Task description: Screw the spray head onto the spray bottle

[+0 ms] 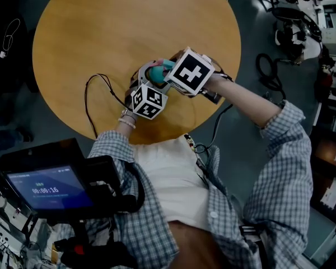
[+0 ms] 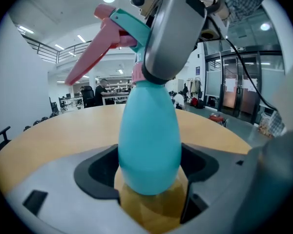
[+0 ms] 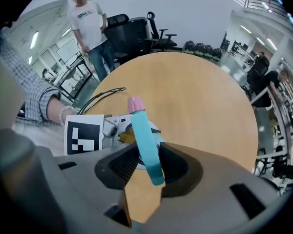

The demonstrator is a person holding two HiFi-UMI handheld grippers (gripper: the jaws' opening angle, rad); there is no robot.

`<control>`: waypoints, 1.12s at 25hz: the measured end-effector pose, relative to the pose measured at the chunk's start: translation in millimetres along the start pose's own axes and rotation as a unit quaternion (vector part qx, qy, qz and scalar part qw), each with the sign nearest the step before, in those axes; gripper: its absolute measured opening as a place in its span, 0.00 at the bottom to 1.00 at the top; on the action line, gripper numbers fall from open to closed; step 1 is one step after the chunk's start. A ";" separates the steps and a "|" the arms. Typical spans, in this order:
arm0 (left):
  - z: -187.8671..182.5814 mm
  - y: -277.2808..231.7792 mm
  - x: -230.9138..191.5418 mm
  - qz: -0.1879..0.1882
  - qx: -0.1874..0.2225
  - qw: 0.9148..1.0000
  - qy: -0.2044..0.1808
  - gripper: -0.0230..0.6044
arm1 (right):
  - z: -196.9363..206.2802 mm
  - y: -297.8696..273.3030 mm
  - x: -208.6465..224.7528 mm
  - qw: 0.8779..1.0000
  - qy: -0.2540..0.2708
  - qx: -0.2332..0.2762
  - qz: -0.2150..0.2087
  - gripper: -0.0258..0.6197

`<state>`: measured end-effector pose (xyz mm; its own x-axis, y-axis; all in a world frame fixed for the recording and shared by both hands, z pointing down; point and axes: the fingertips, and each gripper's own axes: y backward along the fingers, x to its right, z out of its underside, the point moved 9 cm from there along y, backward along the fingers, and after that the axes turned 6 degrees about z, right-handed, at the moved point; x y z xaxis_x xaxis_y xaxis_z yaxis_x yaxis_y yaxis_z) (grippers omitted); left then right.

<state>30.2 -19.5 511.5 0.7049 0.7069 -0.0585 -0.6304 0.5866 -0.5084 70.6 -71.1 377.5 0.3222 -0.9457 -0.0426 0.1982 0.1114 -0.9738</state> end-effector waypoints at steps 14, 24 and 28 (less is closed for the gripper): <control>8.7 7.1 -6.6 0.033 0.003 0.999 -0.007 0.67 | 25.6 -4.0 -9.5 0.967 0.038 0.250 -0.035 0.41; 19.2 14.4 -9.9 0.059 -0.012 0.998 -0.023 0.67 | 59.2 -39.9 -18.5 0.947 -0.067 0.312 -0.033 0.41; 23.3 21.7 -10.7 0.060 -0.014 0.998 -0.026 0.67 | 69.1 -46.6 -17.4 0.939 -0.098 0.330 -0.024 0.41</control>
<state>1.5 -5.1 521.1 0.6069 0.7911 -0.0763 -0.6996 0.4863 -0.5235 119.8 -38.7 439.1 0.4498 -0.8873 0.1020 0.7255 0.2965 -0.6211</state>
